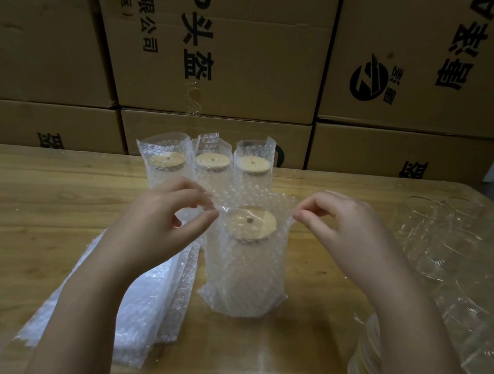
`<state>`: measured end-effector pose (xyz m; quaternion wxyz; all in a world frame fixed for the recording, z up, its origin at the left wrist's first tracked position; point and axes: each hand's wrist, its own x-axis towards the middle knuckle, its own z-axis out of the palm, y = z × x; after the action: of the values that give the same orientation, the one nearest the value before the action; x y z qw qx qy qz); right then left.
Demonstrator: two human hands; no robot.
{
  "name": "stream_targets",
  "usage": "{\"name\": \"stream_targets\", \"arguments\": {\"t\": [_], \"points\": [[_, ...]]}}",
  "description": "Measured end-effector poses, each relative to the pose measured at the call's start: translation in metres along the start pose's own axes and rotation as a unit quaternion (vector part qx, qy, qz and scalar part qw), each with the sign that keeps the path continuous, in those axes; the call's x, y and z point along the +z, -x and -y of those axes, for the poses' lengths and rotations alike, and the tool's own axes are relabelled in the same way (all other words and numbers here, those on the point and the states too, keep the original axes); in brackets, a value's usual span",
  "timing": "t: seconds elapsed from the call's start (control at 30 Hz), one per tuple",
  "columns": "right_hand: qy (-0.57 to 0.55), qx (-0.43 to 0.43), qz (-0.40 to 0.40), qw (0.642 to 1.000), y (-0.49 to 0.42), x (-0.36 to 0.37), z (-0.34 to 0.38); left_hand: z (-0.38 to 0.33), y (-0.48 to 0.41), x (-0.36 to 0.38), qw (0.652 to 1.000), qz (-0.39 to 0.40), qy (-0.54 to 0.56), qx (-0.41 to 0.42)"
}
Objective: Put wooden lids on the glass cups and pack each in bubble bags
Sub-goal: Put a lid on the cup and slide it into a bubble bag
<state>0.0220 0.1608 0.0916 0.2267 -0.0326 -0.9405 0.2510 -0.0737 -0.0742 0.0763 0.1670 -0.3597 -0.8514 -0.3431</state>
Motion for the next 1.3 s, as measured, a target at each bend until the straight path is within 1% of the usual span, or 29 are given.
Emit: {"name": "stream_targets", "arguments": {"t": [0.2, 0.37, 0.47, 0.53, 0.6, 0.67, 0.73, 0.83, 0.93, 1.03, 1.17, 1.3], "points": [[0.019, -0.007, -0.054, 0.998, 0.002, -0.002, -0.001, 0.0, 0.001, -0.006, 0.999, -0.039, 0.01, 0.003], [0.041, -0.033, -0.096, 0.994, 0.002, 0.001, 0.003, -0.001, 0.0, -0.007, 0.997, -0.077, -0.023, 0.009], [0.046, -0.038, -0.108, 0.992, 0.002, 0.001, 0.003, -0.003, 0.0, -0.007, 0.996, -0.086, -0.028, 0.004], [0.05, -0.034, -0.105, 0.993, 0.002, 0.001, 0.001, -0.004, 0.0, -0.005, 0.996, -0.081, -0.018, -0.012], [0.037, -0.023, -0.084, 0.996, 0.001, 0.001, -0.001, -0.004, 0.0, -0.004, 0.997, -0.073, -0.013, -0.026], [0.023, -0.012, -0.059, 0.998, 0.001, 0.001, -0.004, -0.004, 0.0, -0.004, 0.997, -0.066, -0.013, -0.026], [0.013, -0.01, -0.053, 0.998, 0.001, 0.001, -0.005, -0.004, 0.0, -0.003, 0.998, -0.056, -0.01, -0.029], [0.008, -0.014, -0.064, 0.998, 0.0, 0.001, -0.005, -0.004, -0.002, 0.0, 0.997, -0.056, -0.029, -0.043], [0.003, -0.018, -0.081, 0.997, 0.0, 0.001, -0.005, -0.005, -0.003, 0.003, 0.995, -0.08, -0.04, -0.04], [-0.009, -0.013, -0.088, 0.996, -0.001, 0.002, -0.004, -0.006, -0.003, 0.002, 0.994, -0.103, -0.031, -0.03], [-0.027, -0.004, -0.099, 0.995, -0.001, 0.002, -0.004, -0.005, -0.003, 0.002, 0.993, -0.111, -0.017, -0.03], [-0.036, -0.006, -0.118, 0.992, -0.001, 0.002, -0.004, -0.005, -0.003, 0.002, 0.992, -0.119, 0.033, -0.034]]}}
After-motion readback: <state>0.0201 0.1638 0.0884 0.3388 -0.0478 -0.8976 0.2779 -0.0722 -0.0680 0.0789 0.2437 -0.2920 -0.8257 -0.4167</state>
